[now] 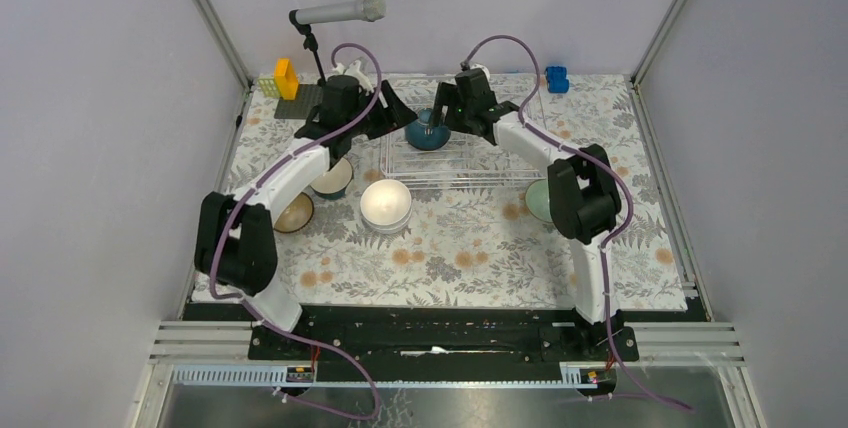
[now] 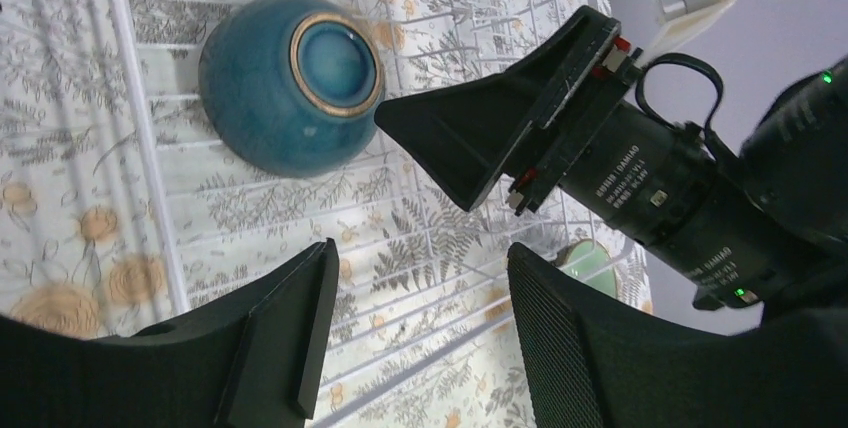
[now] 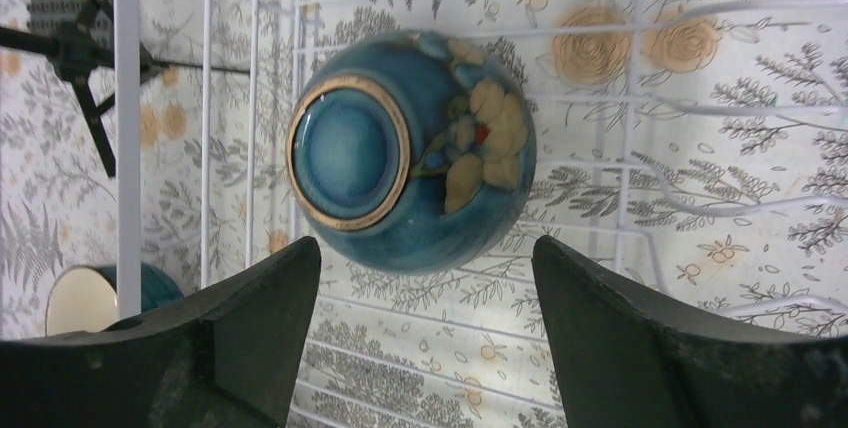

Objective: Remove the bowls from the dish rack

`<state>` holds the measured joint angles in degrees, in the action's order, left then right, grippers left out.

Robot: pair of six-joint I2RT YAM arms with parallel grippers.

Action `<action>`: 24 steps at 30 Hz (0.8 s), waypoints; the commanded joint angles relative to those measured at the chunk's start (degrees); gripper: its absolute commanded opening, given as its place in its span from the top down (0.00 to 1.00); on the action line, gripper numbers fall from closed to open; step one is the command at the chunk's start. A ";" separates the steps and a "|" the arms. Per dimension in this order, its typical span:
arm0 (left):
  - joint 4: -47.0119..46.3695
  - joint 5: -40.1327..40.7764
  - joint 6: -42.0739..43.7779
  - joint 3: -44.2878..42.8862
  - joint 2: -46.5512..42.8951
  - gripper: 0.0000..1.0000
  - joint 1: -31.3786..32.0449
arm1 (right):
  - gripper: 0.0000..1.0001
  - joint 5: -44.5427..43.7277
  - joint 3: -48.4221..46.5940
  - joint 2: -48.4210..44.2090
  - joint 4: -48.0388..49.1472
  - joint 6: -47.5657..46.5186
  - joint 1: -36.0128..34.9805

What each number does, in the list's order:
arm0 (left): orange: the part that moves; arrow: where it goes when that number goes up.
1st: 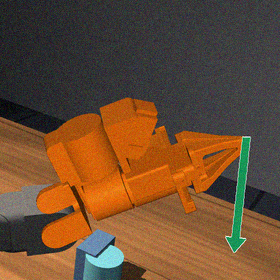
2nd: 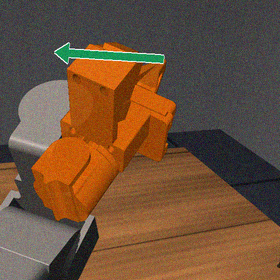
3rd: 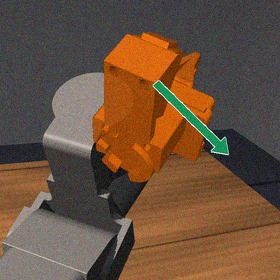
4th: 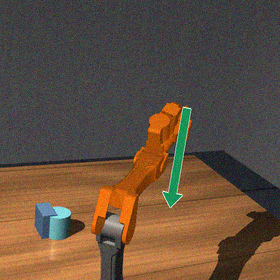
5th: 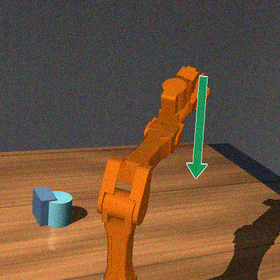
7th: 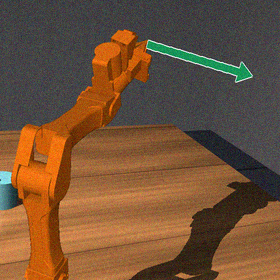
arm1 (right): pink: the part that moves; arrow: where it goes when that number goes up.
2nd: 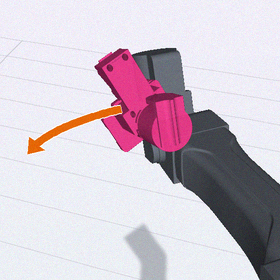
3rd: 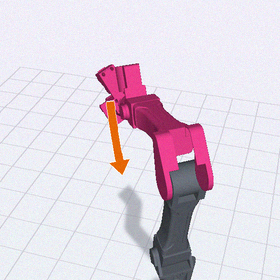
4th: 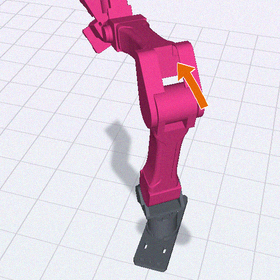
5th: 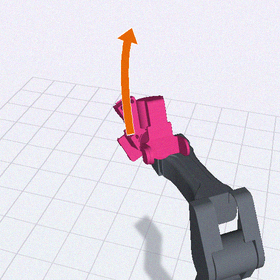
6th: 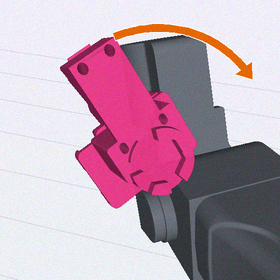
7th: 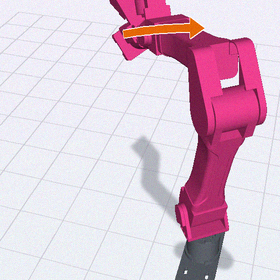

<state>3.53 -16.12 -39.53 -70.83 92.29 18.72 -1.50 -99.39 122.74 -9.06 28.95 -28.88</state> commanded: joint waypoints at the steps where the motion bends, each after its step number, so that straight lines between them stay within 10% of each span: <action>1: 0.94 4.16 2.69 -7.07 5.16 0.34 0.66 | 0.14 -3.15 -0.56 -2.18 3.85 5.33 0.43; 24: 4.37 14.30 7.67 -4.71 -1.98 0.30 1.06 | 0.00 -6.89 -1.22 7.14 5.14 23.07 0.67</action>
<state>8.14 -5.87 -33.87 -76.93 95.61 19.64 -7.01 -99.42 127.94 -4.56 49.47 -28.51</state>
